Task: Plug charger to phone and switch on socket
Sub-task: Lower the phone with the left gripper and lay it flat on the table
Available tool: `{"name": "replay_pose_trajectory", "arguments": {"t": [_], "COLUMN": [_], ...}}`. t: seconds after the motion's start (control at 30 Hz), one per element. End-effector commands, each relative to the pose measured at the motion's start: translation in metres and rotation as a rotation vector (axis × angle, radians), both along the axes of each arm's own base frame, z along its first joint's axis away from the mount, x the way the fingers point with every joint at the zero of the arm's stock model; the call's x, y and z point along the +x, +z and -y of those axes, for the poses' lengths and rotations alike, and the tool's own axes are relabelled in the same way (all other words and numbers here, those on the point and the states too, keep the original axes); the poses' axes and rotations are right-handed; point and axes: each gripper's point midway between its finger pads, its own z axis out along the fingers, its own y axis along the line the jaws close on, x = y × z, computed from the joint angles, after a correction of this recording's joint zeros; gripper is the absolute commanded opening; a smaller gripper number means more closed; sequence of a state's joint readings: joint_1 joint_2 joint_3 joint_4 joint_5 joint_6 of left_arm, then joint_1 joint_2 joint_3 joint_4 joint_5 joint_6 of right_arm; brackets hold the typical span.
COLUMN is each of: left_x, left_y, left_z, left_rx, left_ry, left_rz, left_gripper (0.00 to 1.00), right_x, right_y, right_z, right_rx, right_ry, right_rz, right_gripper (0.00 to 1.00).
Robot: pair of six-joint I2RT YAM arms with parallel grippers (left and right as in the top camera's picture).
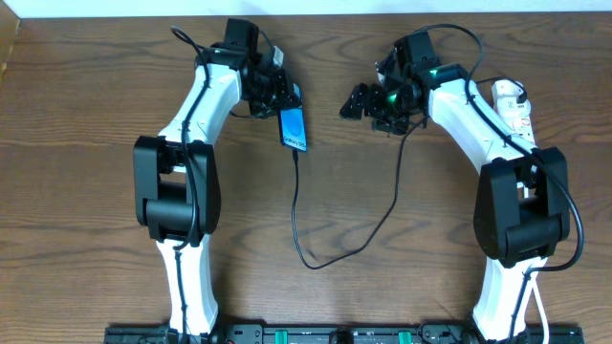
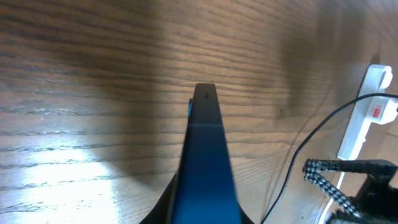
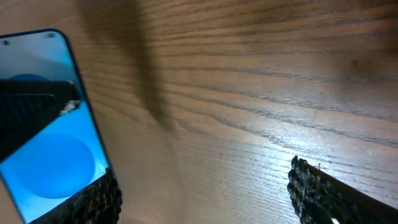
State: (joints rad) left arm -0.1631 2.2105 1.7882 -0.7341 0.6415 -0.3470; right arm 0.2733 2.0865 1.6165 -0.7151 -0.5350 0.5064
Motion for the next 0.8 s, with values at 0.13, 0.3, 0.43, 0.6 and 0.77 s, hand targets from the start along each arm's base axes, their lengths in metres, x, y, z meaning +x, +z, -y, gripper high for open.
{"name": "replay_pose_trajectory", "arguments": {"t": [0.13,0.3,0.43,0.6,0.77], "left_x": [-0.014,-0.025,-0.033,-0.035,-0.032], "left_y": [-0.010,-0.031,-0.047,-0.051,-0.050], "left_z": [0.034,0.056,0.068,0.078,0.083], "left_rx": [-0.006,-0.006,0.000,0.000,-0.002], "left_ry": [-0.036,-0.026,-0.051,-0.072,-0.066], "left_rz": [-0.038,-0.116,-0.145,-0.138,-0.119], "left_gripper": [0.08,0.08,0.08,0.08,0.07], "right_x": [0.002,0.007,0.009,0.010,0.010], "right_y": [0.005,0.001,0.000,-0.001,-0.001], "right_z": [-0.003,0.007,0.014,0.017,0.017], "right_rx": [0.014,-0.036,-0.041,-0.042,-0.042], "right_ry": [0.023,0.000,-0.014,-0.021,-0.021], "right_rz": [0.024,0.041,0.034,0.031,0.030], "right_gripper": [0.84,0.84,0.84,0.84,0.84]}}
